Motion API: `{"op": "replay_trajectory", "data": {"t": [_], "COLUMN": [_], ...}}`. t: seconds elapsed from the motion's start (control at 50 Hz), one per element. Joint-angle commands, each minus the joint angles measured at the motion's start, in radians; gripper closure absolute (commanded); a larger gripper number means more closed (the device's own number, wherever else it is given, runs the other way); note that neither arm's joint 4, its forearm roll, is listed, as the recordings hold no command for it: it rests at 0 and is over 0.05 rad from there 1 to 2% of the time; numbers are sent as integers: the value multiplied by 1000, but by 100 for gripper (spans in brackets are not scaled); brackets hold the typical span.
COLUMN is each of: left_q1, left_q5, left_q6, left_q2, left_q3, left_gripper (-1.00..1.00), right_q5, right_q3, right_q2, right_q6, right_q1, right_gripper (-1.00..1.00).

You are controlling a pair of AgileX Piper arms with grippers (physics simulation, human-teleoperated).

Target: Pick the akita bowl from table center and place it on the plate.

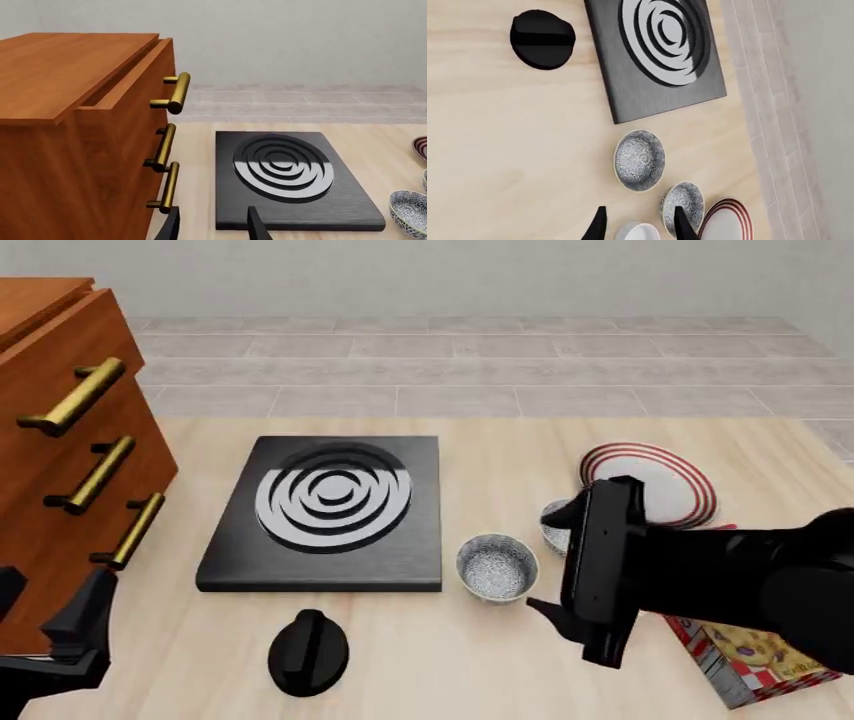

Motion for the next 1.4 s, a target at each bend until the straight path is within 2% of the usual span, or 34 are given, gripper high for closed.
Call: {"op": "replay_trajectory", "data": {"t": [0.02,0.24,0.3,0.46,0.54,0.72,0.78,1.04,1.4], "left_q1": [-1,-6,-7,-8,-9,-12,-14,-16,-18], "left_q5": [-11,-21,-24,-40,-42,-42,-38,-46,-52], "left_q6": [0,5,6,4,22,30,35,40,45], "left_q2": [17,33,39,60,61,59,51,61,69], "left_q3": [0,0,0,0,0,0,0,0,0], "left_gripper": [-100,-100,-100,-100,-100,-100,-100,-100,-100], "right_q5": [-47,-73,-90,-111,-106,-103,-102,-151,-152], "right_q3": [14,-7,-1,-18,-36,-62,-69,-83,-123], "right_q2": [97,196,233,299,335,394,411,484,551], "right_q6": [-62,-86,-114,-134,-117,-161,-161,-224,-194], "right_q1": [-3,0,-12,-18,0,-11,-15,-60,-45], "right_gripper": [-100,-100,-100,-100,-100,-100,-100,-100,-100]}}
